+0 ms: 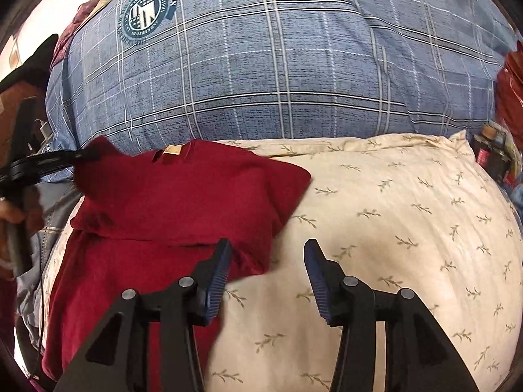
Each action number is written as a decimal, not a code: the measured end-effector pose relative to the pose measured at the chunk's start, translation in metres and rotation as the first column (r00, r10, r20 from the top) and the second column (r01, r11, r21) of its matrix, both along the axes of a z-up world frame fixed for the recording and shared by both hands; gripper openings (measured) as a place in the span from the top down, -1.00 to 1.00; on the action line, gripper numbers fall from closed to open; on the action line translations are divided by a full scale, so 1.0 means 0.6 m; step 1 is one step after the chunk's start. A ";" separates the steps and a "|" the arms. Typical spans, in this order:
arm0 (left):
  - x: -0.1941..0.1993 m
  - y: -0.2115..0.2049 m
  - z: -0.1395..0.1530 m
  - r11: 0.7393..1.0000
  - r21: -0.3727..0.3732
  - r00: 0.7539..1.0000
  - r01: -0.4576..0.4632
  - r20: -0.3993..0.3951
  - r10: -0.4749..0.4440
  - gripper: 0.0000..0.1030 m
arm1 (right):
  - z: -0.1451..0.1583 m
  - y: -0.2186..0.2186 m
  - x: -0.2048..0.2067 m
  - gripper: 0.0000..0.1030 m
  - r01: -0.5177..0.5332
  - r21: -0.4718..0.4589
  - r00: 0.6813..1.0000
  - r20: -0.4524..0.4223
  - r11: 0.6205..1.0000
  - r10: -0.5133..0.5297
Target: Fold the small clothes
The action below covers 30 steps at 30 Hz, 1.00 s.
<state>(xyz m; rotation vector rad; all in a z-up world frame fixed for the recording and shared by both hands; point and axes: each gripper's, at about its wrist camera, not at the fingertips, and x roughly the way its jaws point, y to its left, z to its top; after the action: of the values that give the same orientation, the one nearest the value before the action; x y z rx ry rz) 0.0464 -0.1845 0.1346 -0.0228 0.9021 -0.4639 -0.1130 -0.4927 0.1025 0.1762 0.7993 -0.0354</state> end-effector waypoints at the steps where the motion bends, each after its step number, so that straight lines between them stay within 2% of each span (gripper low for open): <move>1: -0.004 0.011 -0.007 1.000 -0.001 1.000 -0.011 -0.005 0.011 0.85 | -0.002 0.002 0.003 0.07 -0.003 0.006 1.000 -0.001 1.000 0.003; 3: -0.006 0.023 -0.037 0.999 0.021 0.999 -0.033 -0.022 0.034 0.84 | -0.007 0.004 0.015 0.07 -0.005 0.024 1.000 -0.007 1.000 0.005; 6: 0.004 0.026 -0.082 0.998 0.008 0.991 -0.068 -0.112 0.069 0.85 | -0.010 -0.006 0.041 0.07 0.027 0.055 1.000 -0.017 0.998 -0.027; 8: 0.003 0.026 -0.095 0.997 0.014 0.990 -0.081 -0.112 0.082 0.84 | -0.017 -0.020 0.067 0.07 0.078 0.069 0.996 -0.046 0.995 -0.075; 10: 0.000 0.029 -0.099 0.996 -0.003 0.990 -0.087 -0.116 0.086 0.81 | -0.027 -0.026 0.090 0.04 0.083 0.096 0.995 -0.058 0.992 -0.078; 11: 0.001 0.030 -0.100 0.996 -0.004 0.990 -0.090 -0.113 0.089 0.80 | -0.035 -0.020 0.101 0.08 0.066 0.068 0.996 -0.063 0.996 -0.062; 12: 0.001 0.032 -0.102 0.996 0.003 0.990 -0.090 -0.108 0.090 0.78 | -0.047 -0.008 0.115 0.17 0.054 -0.013 0.995 -0.088 0.998 -0.055; 14: 0.002 0.034 -0.104 0.996 0.012 0.991 -0.084 -0.104 0.084 0.70 | -0.073 -0.001 0.132 0.27 0.063 -0.105 0.985 -0.151 0.992 -0.078; 17: 0.001 0.035 -0.106 0.996 0.022 0.992 -0.083 -0.093 0.085 0.64 | -0.066 -0.003 0.118 0.27 0.093 -0.091 0.984 -0.143 0.992 -0.105; 19: -0.002 0.041 -0.101 0.994 0.042 0.992 -0.097 -0.072 0.100 0.37 | -0.040 0.002 0.100 0.25 0.104 -0.101 0.989 -0.091 0.989 -0.114; 21: -0.006 0.045 -0.098 0.992 0.052 0.991 -0.116 -0.056 0.119 0.22 | -0.024 0.010 0.090 0.20 0.084 -0.093 0.994 -0.055 0.992 -0.090; 23: -0.007 0.049 -0.100 0.991 0.048 0.991 -0.121 -0.057 0.124 0.21 | -0.018 0.027 0.095 0.22 0.035 -0.096 0.998 -0.049 0.995 -0.040; 26: -0.011 0.050 -0.101 0.990 0.056 0.990 -0.128 -0.058 0.131 0.18 | -0.025 0.042 0.131 0.26 0.015 -0.106 0.998 -0.060 0.994 -0.022; 27: -0.013 0.050 -0.101 0.989 0.064 0.989 -0.132 -0.054 0.135 0.11 | -0.030 0.046 0.147 0.27 0.020 -0.098 0.998 -0.064 0.995 -0.026; 30: -0.020 0.050 -0.105 0.984 0.094 0.988 -0.150 -0.032 0.154 0.00 | -0.074 0.035 0.207 0.36 0.092 -0.128 0.981 -0.156 0.987 -0.112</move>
<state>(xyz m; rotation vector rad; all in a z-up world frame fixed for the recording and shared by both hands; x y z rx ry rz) 0.0344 -0.1543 0.0719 -0.0174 0.9512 -0.2806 0.0111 -0.4719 0.0579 0.1007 0.9475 -0.1968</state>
